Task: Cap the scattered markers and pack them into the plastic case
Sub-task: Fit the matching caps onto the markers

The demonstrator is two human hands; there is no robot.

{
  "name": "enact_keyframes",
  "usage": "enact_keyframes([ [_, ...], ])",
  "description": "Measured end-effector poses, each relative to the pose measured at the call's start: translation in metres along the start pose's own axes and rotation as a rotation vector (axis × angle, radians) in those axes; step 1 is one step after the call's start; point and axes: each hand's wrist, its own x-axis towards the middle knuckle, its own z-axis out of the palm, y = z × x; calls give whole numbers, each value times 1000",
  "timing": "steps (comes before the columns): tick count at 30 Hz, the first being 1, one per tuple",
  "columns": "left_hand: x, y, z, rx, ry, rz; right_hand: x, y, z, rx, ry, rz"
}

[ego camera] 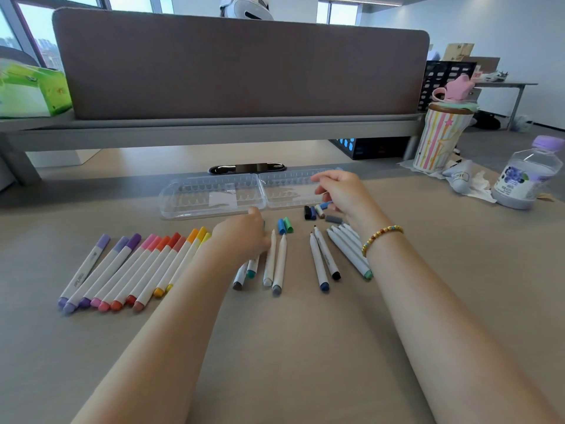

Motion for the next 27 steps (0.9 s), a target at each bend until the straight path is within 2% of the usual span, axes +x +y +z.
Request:
enact_keyframes([
  [3, 0, -1, 1, 26, 10, 29, 2, 4, -10, -36, 4, 20],
  [8, 0, 3, -2, 2, 84, 130, -2, 13, -24, -319, -107, 91],
  [12, -3, 14, -7, -37, 9, 220, -11, 26, -27, -333, -117, 103],
  [15, -5, 17, -5, -20, -8, 216, -14, 32, -36, -400, -150, 118],
  [21, -7, 38, 5, -73, 66, 216, -19, 33, -53, -571, -232, 153],
  [27, -17, 58, 13, 31, 39, 219, -24, 23, -55, -751, -333, 181],
])
